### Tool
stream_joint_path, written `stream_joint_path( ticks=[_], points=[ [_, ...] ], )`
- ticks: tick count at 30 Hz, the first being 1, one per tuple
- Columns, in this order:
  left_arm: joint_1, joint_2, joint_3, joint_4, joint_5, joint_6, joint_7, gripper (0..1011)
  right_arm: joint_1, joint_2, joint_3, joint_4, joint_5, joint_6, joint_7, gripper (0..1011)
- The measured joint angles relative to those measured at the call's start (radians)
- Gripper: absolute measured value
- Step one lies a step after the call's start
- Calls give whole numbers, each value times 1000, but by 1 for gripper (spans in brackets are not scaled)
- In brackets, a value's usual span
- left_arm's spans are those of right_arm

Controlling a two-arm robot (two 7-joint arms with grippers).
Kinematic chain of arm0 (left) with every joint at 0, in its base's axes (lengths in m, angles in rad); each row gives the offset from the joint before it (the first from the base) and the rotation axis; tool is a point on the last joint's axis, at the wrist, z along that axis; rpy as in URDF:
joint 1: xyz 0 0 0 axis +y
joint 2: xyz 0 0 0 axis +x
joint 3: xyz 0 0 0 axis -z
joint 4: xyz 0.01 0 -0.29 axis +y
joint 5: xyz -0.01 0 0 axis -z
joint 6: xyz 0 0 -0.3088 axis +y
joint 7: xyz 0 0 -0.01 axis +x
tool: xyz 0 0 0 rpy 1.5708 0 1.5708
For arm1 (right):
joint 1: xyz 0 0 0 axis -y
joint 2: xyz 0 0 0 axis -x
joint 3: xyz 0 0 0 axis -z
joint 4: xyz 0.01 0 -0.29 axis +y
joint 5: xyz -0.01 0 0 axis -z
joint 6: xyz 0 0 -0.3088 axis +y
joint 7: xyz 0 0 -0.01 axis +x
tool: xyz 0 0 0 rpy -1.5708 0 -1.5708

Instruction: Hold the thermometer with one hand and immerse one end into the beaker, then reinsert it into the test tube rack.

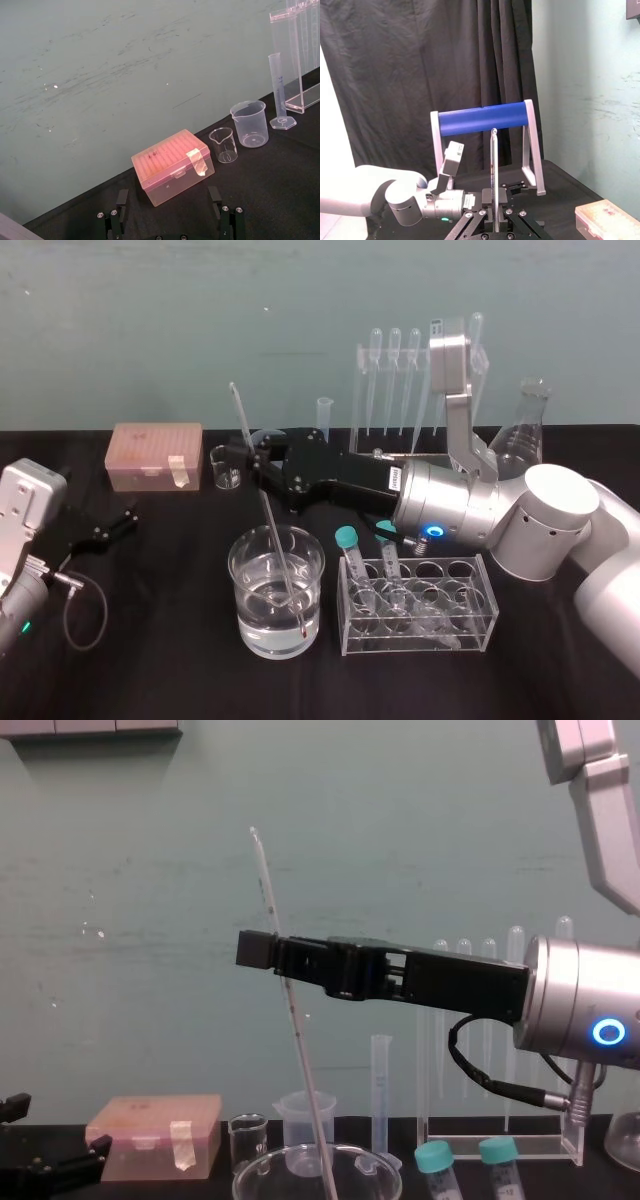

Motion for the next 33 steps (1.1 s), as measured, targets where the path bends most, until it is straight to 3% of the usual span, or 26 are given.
stream_joint_path(
  ticks=[33],
  points=[
    [0,0,0,0,0,0,0,1008,12,8,8,-20,26,15,6,52]
  ],
)
